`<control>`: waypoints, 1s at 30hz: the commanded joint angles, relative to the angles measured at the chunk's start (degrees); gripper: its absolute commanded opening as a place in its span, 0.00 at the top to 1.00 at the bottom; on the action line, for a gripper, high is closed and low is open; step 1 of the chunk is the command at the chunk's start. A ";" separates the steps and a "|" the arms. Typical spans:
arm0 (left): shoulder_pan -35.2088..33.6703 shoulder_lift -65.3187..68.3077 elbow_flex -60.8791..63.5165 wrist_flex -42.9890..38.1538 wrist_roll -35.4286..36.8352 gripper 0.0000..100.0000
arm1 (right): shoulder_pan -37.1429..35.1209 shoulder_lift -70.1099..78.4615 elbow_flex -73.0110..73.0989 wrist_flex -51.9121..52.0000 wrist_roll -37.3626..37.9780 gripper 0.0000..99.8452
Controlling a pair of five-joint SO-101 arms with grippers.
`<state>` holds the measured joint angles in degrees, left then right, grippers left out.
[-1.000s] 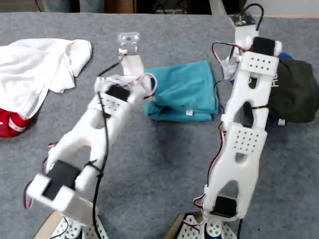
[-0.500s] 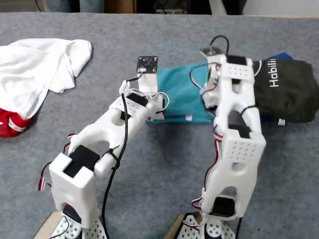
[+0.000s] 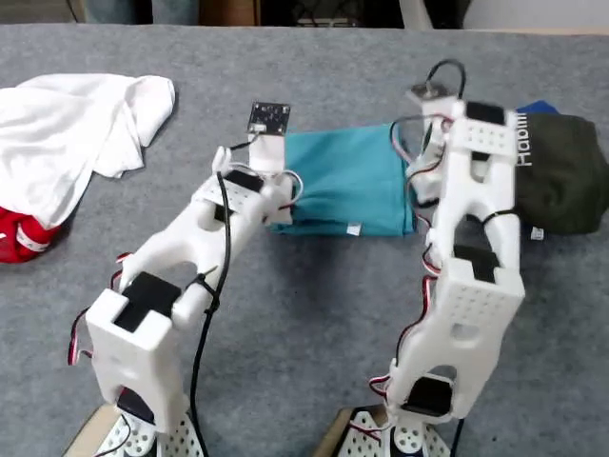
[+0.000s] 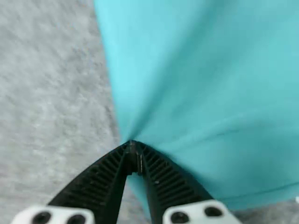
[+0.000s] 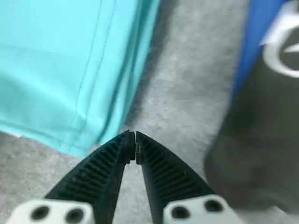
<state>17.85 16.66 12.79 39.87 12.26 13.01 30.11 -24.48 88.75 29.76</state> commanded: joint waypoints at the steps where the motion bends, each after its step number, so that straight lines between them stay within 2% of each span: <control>1: -2.86 -3.34 -5.67 2.99 -2.99 0.97 | -0.44 -5.41 -8.13 7.38 0.26 0.98; 3: -3.91 -4.22 -6.99 4.92 -3.16 0.97 | -1.85 -5.58 -8.48 11.87 -0.44 0.98; 5: -4.70 -5.54 -8.48 7.91 -3.34 0.97 | -3.25 -5.41 -6.02 11.69 -6.07 0.93; 12: -11.38 -13.63 -8.40 16.62 -3.52 0.97 | -9.32 -1.80 1.36 1.67 -28.40 0.64; 17: -11.82 -19.96 1.19 16.88 -7.47 0.97 | -14.24 5.32 3.21 -5.54 -36.75 0.55; 21: -11.56 -25.23 11.21 13.71 -9.05 0.97 | -15.03 14.11 1.80 -9.93 -41.76 0.58; 23: -11.47 -27.96 15.78 12.22 -9.05 0.97 | -14.68 17.19 0.04 -8.97 -42.37 0.67; 28: -7.60 -33.58 25.80 12.04 -9.05 0.97 | -13.71 19.47 -3.47 -4.57 -42.02 0.98; 30: -6.20 -35.96 28.62 12.04 -9.05 0.97 | -13.19 20.00 -3.38 -4.40 -41.58 0.97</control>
<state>9.93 -14.55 38.37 52.62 3.74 -1.05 47.34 -27.82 83.91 -11.91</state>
